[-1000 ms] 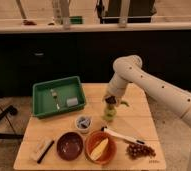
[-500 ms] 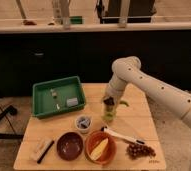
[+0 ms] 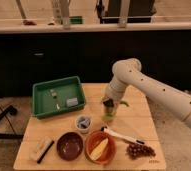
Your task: Stack cups into tray
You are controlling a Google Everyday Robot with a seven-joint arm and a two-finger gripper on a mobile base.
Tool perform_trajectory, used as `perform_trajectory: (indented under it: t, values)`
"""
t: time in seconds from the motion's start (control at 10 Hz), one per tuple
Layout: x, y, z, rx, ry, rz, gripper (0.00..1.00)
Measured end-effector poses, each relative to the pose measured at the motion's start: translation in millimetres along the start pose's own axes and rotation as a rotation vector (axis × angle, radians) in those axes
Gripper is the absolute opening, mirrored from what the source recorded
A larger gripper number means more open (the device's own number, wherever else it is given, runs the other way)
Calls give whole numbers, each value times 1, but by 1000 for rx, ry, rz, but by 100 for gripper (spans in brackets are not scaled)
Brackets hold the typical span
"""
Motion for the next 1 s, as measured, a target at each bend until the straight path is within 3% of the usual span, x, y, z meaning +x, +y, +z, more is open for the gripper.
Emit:
perform_trajectory:
  t: [0.8, 1.0]
  values:
    - [7, 19, 6, 25, -2, 39, 5]
    - [11, 20, 9, 39, -15, 41, 25]
